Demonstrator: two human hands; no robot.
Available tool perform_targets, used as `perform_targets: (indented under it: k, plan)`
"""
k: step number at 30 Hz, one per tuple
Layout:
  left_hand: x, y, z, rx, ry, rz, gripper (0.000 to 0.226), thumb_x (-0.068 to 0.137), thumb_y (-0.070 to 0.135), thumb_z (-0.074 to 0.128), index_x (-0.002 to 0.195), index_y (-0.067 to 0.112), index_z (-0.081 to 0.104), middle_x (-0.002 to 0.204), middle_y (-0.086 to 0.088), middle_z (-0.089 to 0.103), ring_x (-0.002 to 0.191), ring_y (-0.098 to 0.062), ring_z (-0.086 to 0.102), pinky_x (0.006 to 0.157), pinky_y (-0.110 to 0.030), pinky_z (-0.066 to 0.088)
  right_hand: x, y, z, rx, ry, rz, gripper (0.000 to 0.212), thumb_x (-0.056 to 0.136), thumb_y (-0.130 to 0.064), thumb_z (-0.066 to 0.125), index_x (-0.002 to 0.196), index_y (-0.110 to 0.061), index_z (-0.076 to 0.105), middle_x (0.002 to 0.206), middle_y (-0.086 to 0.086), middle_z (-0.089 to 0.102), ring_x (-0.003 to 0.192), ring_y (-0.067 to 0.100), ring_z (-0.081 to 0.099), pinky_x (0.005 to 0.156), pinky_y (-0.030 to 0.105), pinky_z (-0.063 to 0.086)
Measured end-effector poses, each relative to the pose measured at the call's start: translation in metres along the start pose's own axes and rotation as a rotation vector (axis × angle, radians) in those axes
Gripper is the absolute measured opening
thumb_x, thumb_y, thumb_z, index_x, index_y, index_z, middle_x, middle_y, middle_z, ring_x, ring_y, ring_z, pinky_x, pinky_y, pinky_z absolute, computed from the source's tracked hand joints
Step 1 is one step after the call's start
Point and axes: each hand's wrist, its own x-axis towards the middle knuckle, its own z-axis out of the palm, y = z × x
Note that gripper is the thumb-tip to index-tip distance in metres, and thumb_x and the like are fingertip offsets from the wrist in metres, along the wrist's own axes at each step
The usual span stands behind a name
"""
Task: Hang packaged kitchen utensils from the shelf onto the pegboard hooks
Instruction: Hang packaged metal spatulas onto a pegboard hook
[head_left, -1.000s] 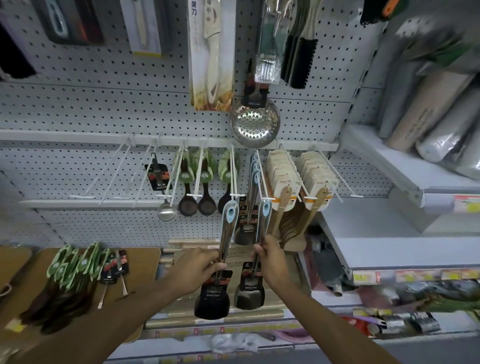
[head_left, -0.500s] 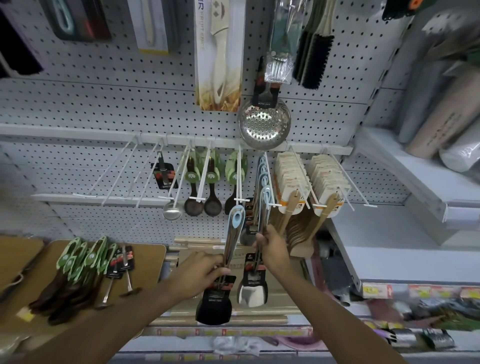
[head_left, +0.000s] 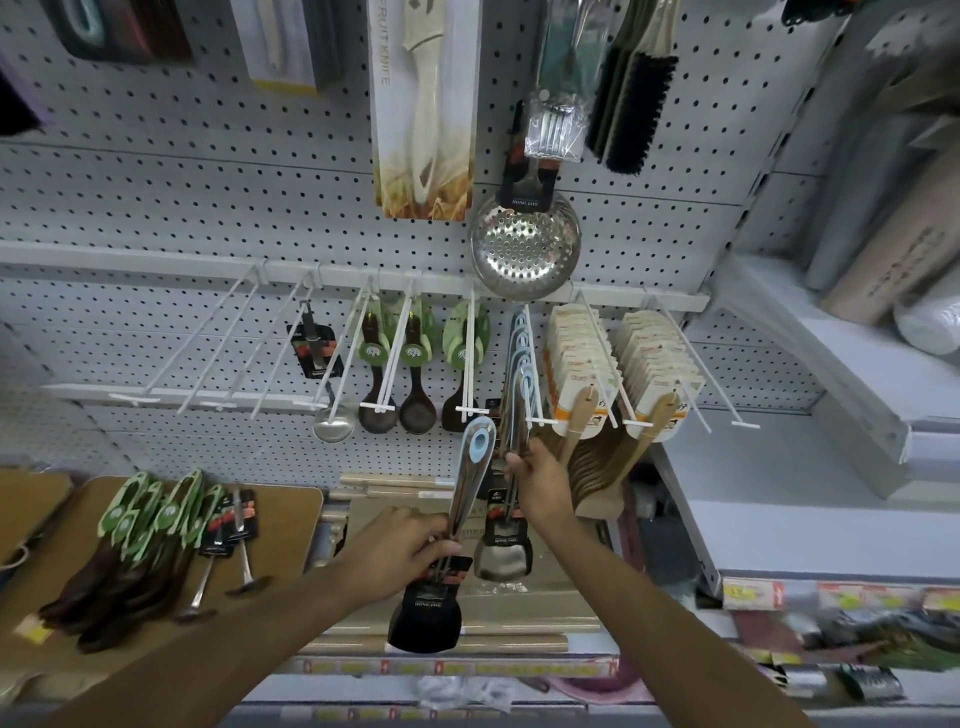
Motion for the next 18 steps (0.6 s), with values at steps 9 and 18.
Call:
perform_targets:
  k: [9, 18]
  plan:
    - [0.017, 0.007, 0.003, -0.016, -0.002, 0.008, 0.032, 0.097, 0.047, 0.057, 0.094, 0.019, 0.070, 0.083, 0.008, 0.073, 0.067, -0.001, 0.059, 0.064, -0.020, 0.044, -0.020, -0.006, -0.004, 0.194, 0.090, -0.060, 0.015, 0.091, -0.010, 0.061, 0.106, -0.015, 0.062, 0.106, 0.001, 0.065, 0.098, 0.014, 0.063, 0.087, 0.034, 0.054]
    - [0.030, 0.022, 0.016, -0.016, -0.014, -0.019, 0.019, 0.097, 0.042, 0.059, 0.096, 0.024, 0.068, 0.087, 0.003, 0.073, 0.068, -0.004, 0.055, 0.061, -0.027, 0.038, -0.067, -0.018, -0.020, 0.406, -0.092, -0.215, 0.016, 0.089, -0.007, 0.067, 0.104, -0.010, 0.064, 0.098, 0.002, 0.071, 0.094, 0.013, 0.068, 0.084, 0.022, 0.054]
